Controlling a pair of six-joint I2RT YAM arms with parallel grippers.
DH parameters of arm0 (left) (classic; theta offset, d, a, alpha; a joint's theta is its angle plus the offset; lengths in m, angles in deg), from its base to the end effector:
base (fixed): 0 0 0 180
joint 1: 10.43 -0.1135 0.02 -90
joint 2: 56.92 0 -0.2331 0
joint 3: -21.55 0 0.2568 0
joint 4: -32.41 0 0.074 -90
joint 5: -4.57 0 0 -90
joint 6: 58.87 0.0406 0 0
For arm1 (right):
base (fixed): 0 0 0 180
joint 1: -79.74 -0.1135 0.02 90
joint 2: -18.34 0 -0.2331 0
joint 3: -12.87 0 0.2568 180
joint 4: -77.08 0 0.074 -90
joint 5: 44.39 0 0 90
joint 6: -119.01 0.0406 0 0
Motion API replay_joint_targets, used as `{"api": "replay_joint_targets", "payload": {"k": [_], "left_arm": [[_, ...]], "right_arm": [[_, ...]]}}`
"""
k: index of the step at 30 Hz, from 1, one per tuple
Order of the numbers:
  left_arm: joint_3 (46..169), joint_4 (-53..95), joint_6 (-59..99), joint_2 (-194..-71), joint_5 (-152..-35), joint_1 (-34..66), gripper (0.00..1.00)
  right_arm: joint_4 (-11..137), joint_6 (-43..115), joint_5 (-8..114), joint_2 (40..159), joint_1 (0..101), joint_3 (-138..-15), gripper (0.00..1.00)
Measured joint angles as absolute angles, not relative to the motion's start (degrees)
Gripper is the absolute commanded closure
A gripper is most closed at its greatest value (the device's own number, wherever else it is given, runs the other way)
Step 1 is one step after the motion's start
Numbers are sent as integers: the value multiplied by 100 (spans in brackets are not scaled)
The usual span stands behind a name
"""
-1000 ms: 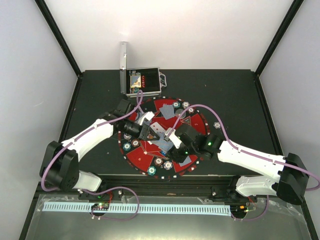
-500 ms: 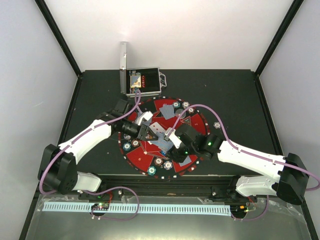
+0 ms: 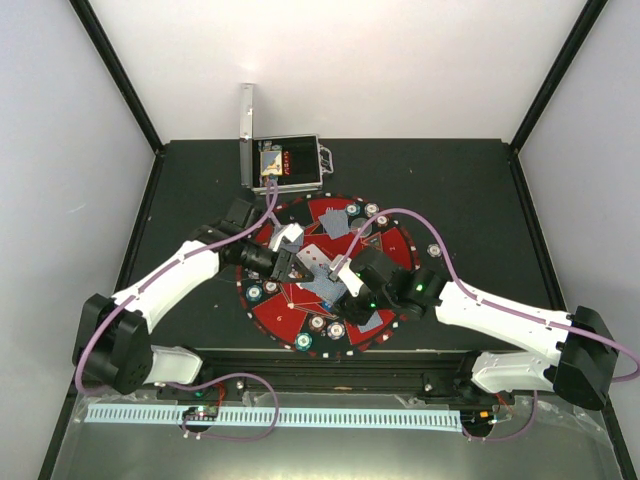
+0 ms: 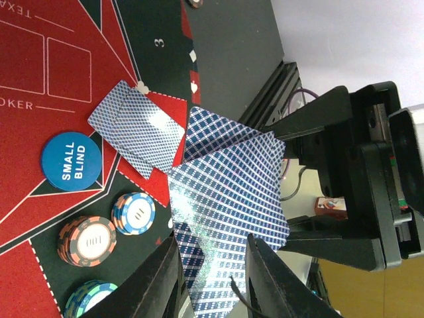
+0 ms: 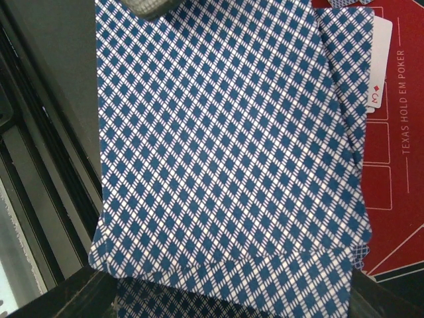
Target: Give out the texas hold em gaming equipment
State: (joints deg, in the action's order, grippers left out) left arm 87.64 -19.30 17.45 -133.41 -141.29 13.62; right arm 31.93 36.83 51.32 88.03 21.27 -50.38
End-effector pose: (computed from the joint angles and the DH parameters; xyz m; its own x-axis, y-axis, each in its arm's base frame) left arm 0.2268 -0.1380 0.2082 -0.9219 0.2661 -0.2815 0.3749 0.4298 -0.8214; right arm 0.1353 0.2283 0.2137 -0.5258 -0.5981 -0.6049 -0.8165 0.5542 0.1618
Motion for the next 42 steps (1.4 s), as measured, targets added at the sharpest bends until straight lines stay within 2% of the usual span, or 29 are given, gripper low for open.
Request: {"api": "replay_joint_targets", "payload": {"k": [9,15,25,42], "left_arm": [[8762,-1923,1735,-13262,-14133,1362,78],[8764,-1919,1713,-13262,-14142,1362,87],[8725,-1755,1544,-13231,-14218,1362,98],[7630,-137,-66,-12239,-14194,1360,98]], "right_arm": [[3193,3683,5132,8803,2127,-5038,38],[3193,3683,5132,8803,2127,-5038,38],[3193,3683,5132,8803,2127,-5038,38],[3212,3750,5082,8803,2127,-5038,38]]}}
